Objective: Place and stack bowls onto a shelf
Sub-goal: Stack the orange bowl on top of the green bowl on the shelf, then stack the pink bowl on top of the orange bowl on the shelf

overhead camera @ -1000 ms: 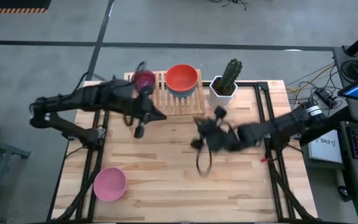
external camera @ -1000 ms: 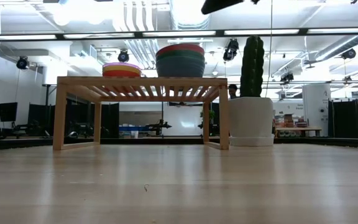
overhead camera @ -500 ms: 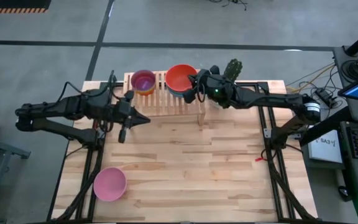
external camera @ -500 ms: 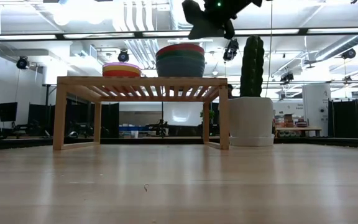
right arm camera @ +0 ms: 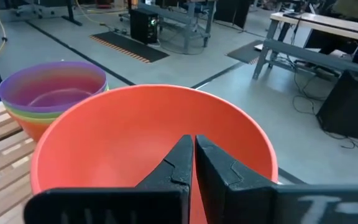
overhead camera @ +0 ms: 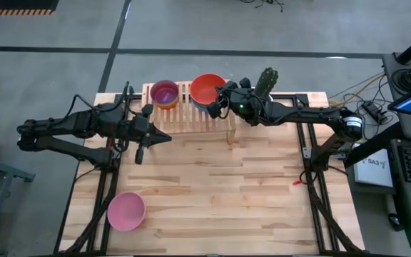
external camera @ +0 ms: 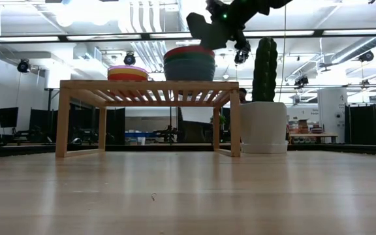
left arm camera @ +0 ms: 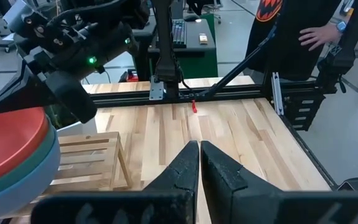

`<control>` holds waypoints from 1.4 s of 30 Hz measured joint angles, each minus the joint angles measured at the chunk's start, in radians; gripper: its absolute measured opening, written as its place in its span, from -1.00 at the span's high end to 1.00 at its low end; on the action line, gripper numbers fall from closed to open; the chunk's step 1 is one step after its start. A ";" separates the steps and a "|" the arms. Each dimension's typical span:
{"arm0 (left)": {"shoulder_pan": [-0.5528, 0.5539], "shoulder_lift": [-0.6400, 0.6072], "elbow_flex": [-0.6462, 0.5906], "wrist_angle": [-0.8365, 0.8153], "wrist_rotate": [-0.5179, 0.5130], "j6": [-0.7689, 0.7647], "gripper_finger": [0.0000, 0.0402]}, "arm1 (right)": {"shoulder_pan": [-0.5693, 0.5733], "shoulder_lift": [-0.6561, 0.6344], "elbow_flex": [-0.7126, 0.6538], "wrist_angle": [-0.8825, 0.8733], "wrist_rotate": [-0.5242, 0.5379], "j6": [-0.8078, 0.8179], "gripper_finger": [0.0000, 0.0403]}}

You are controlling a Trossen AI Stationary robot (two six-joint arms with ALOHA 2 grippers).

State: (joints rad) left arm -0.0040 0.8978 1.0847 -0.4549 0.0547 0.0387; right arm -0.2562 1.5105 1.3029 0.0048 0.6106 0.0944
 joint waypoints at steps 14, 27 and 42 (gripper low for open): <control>0.000 0.000 0.000 -0.001 0.003 0.000 1.00 | 0.000 0.000 -0.002 -0.015 0.003 0.037 0.96; -0.013 0.001 0.000 -0.058 0.013 -0.118 1.00 | 0.022 -0.027 -0.005 -0.035 0.023 -0.007 0.96; -0.445 0.278 -0.056 -0.372 -0.016 -1.178 1.00 | 0.454 -0.187 -0.022 -0.348 0.023 0.042 0.96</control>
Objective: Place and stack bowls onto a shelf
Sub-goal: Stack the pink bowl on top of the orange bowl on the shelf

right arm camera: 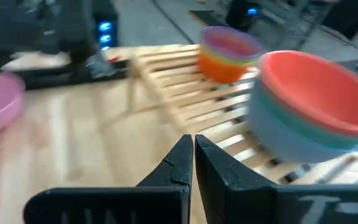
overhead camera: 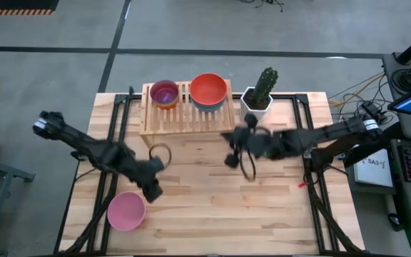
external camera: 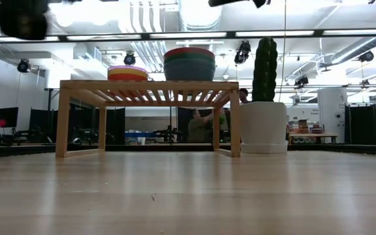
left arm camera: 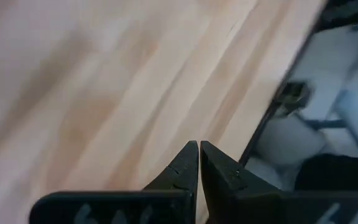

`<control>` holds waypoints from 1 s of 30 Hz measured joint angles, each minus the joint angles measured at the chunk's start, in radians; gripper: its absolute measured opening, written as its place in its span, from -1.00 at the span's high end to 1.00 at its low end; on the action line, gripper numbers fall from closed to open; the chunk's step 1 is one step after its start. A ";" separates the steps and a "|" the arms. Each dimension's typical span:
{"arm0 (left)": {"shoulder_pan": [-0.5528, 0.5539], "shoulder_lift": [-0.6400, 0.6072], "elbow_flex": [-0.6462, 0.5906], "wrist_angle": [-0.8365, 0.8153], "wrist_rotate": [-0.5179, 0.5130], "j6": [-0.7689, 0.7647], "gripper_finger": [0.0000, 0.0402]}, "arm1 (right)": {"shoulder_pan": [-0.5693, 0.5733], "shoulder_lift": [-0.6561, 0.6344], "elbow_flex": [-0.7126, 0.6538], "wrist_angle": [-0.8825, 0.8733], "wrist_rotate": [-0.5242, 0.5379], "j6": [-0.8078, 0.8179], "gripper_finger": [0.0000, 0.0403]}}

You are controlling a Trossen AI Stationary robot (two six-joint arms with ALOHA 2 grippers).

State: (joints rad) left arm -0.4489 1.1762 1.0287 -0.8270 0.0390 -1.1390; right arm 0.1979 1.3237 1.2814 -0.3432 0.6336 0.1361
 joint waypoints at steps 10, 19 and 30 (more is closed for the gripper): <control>-0.224 0.163 0.057 -0.092 0.057 -0.368 1.00 | 0.257 0.052 -0.104 0.028 0.206 0.101 0.96; -0.265 0.256 0.057 -0.116 0.124 -0.507 0.78 | 0.275 0.044 -0.121 0.102 0.209 0.054 0.96; -0.348 0.363 0.058 -0.116 0.102 -0.630 0.33 | 0.276 0.045 -0.120 0.099 0.203 0.023 0.96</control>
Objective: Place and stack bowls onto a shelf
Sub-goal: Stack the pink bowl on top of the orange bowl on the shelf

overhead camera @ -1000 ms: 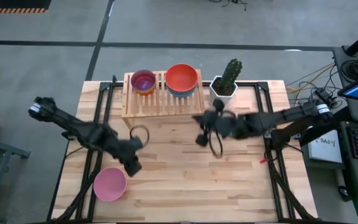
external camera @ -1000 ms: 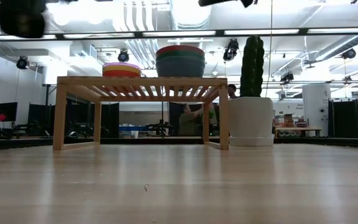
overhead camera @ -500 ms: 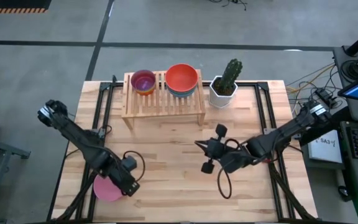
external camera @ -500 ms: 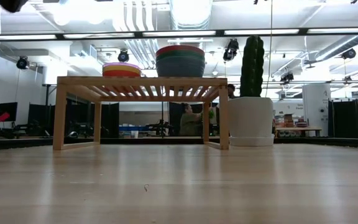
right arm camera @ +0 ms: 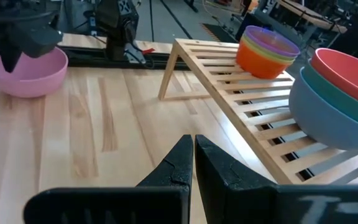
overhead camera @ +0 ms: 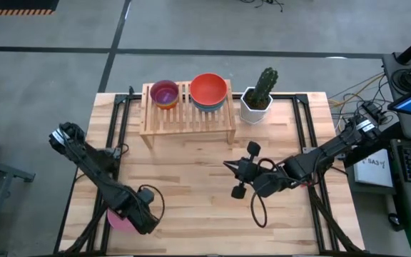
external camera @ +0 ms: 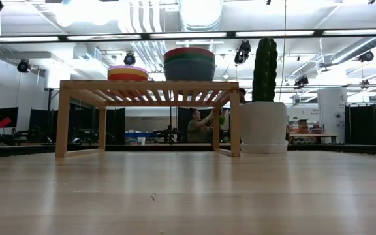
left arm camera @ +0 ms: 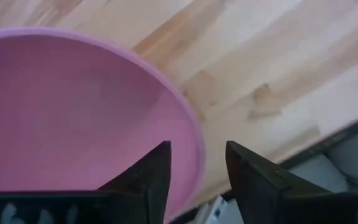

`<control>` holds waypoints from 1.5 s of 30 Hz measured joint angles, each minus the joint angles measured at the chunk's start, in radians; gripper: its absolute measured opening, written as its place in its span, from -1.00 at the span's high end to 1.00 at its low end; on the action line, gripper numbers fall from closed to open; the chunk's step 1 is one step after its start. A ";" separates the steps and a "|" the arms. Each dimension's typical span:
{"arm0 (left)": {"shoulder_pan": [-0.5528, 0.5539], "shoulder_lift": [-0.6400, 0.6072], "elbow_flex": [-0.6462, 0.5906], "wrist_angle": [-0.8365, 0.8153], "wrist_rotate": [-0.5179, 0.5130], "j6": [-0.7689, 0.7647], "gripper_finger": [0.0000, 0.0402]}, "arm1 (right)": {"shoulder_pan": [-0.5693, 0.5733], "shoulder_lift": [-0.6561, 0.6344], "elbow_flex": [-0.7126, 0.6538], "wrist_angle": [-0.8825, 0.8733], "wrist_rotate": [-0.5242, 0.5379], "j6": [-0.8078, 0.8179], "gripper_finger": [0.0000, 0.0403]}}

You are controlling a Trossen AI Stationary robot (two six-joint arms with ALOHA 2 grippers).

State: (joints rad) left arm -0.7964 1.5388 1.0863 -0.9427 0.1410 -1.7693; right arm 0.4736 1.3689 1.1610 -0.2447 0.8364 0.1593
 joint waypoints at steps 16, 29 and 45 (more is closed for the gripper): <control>-0.013 0.152 0.000 0.046 0.043 0.135 0.94 | 0.000 0.000 0.000 -0.005 -0.006 0.004 0.96; 0.027 0.164 0.405 -0.217 -0.148 0.895 1.00 | 0.002 0.000 -0.003 -0.129 -0.137 0.045 0.96; 0.495 0.207 0.900 -0.519 -0.605 2.014 1.00 | 0.072 0.000 -0.022 -0.256 -0.164 0.183 0.96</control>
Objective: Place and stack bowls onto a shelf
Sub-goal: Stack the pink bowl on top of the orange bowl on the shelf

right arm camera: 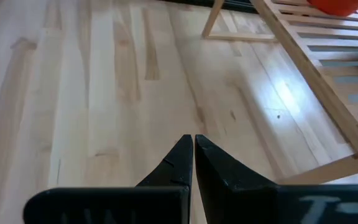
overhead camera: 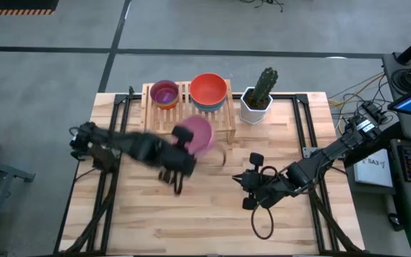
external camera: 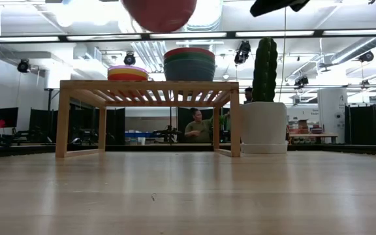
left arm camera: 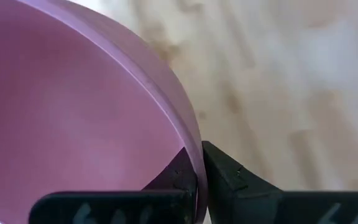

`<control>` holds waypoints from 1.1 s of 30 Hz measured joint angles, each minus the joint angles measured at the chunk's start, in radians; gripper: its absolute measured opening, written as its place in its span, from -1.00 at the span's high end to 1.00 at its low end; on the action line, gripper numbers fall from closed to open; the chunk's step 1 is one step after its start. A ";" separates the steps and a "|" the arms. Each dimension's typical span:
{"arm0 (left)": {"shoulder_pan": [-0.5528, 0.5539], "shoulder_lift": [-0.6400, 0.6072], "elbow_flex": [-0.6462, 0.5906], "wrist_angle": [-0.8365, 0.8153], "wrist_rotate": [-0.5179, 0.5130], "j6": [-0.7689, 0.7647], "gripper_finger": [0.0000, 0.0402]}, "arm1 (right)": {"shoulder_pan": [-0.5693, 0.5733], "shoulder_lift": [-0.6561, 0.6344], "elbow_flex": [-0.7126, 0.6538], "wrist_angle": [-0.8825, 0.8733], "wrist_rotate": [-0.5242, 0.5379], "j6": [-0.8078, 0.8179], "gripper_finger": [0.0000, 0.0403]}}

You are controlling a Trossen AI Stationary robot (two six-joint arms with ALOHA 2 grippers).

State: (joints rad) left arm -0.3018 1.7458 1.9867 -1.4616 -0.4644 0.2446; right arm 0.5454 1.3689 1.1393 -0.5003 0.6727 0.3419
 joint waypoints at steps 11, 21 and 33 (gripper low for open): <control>0.348 0.000 0.193 0.122 0.064 0.326 1.00 | 0.014 0.000 -0.002 0.003 0.000 0.000 0.96; 0.570 0.008 0.188 0.265 0.269 0.390 1.00 | 0.013 0.000 -0.006 0.003 0.000 0.000 0.96; 0.636 0.116 0.189 0.265 0.245 0.375 1.00 | 0.013 0.000 -0.010 0.002 0.001 0.000 0.96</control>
State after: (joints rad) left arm 0.3340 1.8622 2.1761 -1.1970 -0.2191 0.6196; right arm 0.5587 1.3689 1.1294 -0.4980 0.6735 0.3416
